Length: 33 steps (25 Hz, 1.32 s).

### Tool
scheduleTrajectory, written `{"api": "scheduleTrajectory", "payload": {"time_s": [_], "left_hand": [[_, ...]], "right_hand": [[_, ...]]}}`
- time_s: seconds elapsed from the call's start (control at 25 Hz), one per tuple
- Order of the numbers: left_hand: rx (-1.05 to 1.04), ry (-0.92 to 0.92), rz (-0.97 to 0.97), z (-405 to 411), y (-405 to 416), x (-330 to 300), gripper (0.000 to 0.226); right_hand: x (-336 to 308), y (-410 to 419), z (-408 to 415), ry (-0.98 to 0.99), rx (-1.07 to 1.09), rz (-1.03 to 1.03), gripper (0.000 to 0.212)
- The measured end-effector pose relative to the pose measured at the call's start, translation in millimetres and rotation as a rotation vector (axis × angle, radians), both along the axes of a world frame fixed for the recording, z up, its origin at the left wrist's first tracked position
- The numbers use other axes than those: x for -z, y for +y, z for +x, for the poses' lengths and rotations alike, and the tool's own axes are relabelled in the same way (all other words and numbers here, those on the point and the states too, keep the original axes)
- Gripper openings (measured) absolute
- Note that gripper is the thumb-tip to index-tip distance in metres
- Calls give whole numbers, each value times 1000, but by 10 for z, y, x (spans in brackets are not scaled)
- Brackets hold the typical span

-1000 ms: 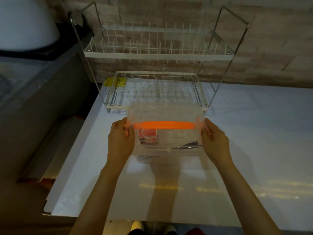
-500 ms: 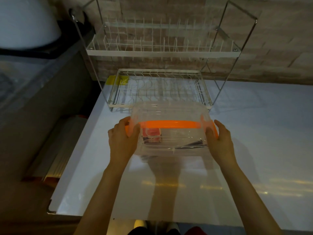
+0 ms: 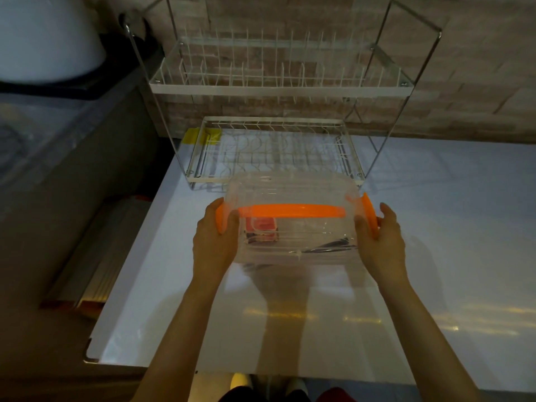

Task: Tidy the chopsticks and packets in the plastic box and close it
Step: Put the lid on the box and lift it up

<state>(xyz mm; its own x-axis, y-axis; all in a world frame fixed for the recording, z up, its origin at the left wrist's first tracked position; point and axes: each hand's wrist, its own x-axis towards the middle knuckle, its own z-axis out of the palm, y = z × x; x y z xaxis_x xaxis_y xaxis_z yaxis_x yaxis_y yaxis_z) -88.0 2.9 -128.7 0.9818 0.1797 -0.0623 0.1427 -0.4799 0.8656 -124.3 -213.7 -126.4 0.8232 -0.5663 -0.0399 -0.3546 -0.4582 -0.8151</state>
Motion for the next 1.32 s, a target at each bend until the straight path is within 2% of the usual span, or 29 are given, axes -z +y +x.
{"api": "scheduleTrajectory", "payload": {"time_s": [0.12, 0.48, 0.6, 0.72, 0.92, 1.12, 1.32], "left_hand": [[-35, 66, -23, 9, 0, 14, 56], [-106, 145, -29, 41, -8, 53, 69], [-129, 108, 13, 42, -4, 43, 67], [-99, 34, 60, 30, 5, 38, 50], [-85, 1, -1, -19, 3, 2, 47], [-6, -192, 173, 9, 18, 7, 35], [-10, -129, 116, -11, 13, -16, 38]], "right_hand": [[-16, 8, -1, -13, -33, -68, 41], [-68, 35, 1, -11, -140, -293, 35], [-78, 40, 13, -24, -113, -274, 33], [-70, 54, 2, -34, -89, -247, 33], [-21, 41, 1, -25, -67, -208, 38], [-11, 28, -1, -35, -72, -191, 38], [10, 6, 0, -41, -63, -136, 38]]}}
